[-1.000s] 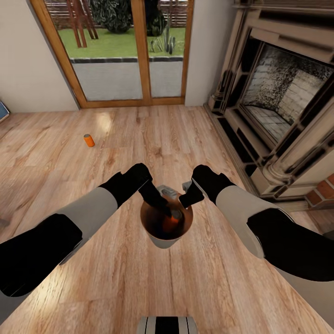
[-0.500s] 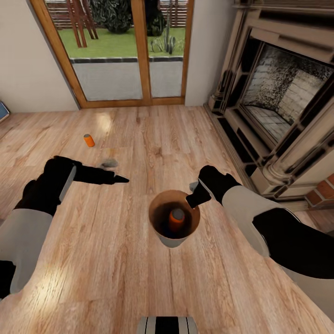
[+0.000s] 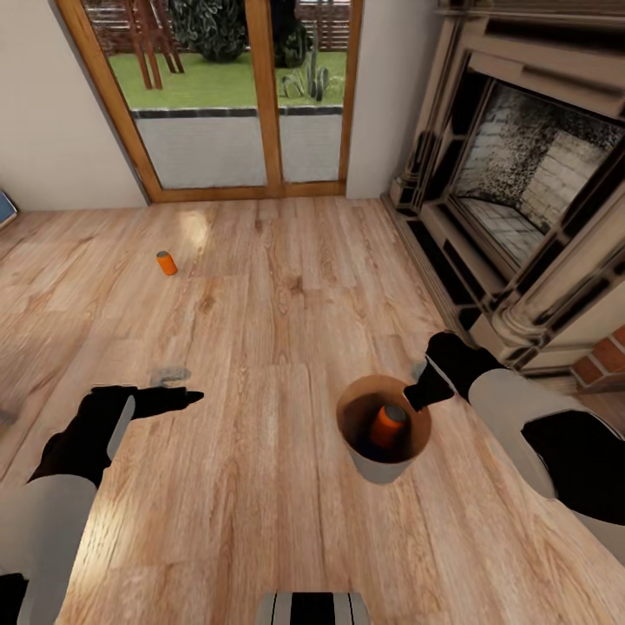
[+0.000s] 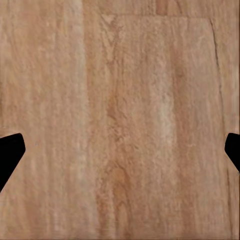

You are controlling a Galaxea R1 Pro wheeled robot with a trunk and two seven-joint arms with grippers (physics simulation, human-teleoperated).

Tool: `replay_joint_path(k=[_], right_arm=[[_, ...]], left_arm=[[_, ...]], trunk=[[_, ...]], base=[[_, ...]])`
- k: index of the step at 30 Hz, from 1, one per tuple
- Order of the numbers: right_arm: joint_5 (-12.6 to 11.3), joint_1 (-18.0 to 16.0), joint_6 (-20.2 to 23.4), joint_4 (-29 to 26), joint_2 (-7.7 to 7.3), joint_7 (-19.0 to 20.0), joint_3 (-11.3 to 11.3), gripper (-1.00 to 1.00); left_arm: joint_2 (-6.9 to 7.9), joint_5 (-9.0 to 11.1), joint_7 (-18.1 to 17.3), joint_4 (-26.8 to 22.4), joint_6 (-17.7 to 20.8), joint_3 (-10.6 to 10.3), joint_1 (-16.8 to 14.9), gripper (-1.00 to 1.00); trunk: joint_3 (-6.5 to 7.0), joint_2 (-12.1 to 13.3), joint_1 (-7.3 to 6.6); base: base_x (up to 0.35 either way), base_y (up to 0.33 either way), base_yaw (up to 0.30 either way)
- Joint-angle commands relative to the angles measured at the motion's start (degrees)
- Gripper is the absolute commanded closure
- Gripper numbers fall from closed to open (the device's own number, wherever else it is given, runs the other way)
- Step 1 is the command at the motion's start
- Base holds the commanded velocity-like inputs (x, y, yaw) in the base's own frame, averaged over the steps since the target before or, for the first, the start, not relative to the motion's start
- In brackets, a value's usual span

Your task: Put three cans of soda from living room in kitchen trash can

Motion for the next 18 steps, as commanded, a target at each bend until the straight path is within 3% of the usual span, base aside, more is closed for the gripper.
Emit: replay_joint_path(k=[1,4,7,18], right_arm=[[-3.4,0.5,0.6,-0.2,-0.15,0.3,-1.3,1.0],[-3.3,3.3,0.6,-0.7,-0.74,-0.1,-1.3,1.0],[-3.3,4.3,-0.6,-0.8,-1.05,-0.2,-1.4,1.0],[-3.3,4.9,-1.8,-0.9,-0.96,-0.2,-1.4,1.0]], left_arm=[[-0.59,-0.1,0.2,0.1,-0.2,0.0,0.1,-1.0],[-2.28,-0.2,1.3,-0.1,-0.6,0.0,0.5,-1.0],[-2.77,-0.4,1.7,0.0,-0.7,0.0,0.6,-1.0],[-3.1,-0.5,2.1,0.1,-0.8,0.0,0.7,-1.0]], trunk=[[0.01,0.0,-0.01],[0.01,0.0,-0.01],[0.01,0.0,-0.01],[0.01,0.0,-0.01]], base=[[0.127,0.0,0.0],[0.223,0.0,0.0],[0.285,0.0,0.0],[0.324,0.0,0.005]])
